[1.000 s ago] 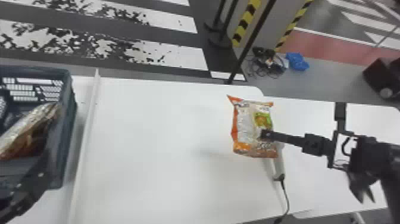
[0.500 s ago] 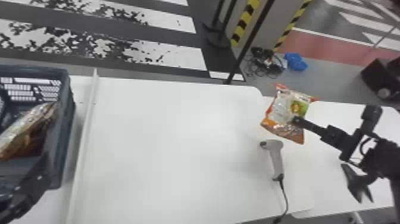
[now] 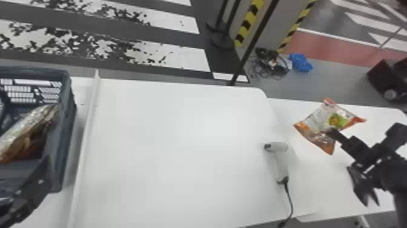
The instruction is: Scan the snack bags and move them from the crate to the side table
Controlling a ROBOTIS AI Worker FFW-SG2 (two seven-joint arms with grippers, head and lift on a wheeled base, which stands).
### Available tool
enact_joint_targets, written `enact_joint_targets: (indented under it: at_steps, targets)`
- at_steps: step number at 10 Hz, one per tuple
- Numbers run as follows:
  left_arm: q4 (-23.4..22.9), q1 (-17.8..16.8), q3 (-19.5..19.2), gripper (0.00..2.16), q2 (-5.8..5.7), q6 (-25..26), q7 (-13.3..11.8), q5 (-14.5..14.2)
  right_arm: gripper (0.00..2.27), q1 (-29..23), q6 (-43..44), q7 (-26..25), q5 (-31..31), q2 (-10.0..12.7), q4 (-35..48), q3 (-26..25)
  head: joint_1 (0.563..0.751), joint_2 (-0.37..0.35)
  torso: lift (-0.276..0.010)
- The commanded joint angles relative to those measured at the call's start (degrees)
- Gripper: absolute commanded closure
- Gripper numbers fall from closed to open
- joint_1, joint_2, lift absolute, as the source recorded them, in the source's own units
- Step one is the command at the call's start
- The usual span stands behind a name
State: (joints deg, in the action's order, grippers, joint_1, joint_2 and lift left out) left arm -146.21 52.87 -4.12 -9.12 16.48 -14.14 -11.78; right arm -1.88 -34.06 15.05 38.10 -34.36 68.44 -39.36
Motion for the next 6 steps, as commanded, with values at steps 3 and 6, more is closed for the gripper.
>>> enact_joint_targets:
  at_steps: [3,6]
  targets:
    - [0.1,-0.4,0.6,0.07,-0.81,0.0,0.0,0.0,2.22,4.9,8.6,-10.3,5.7,0.5,-14.7,-0.2,0.695,-0.35,-0.087]
    - [0.1,-0.7,0.8,0.07,-1.34,-0.2,0.1,-0.1,1.79,6.6,15.8,-17.8,6.0,0.9,-19.0,3.8,0.695,-0.35,-0.087]
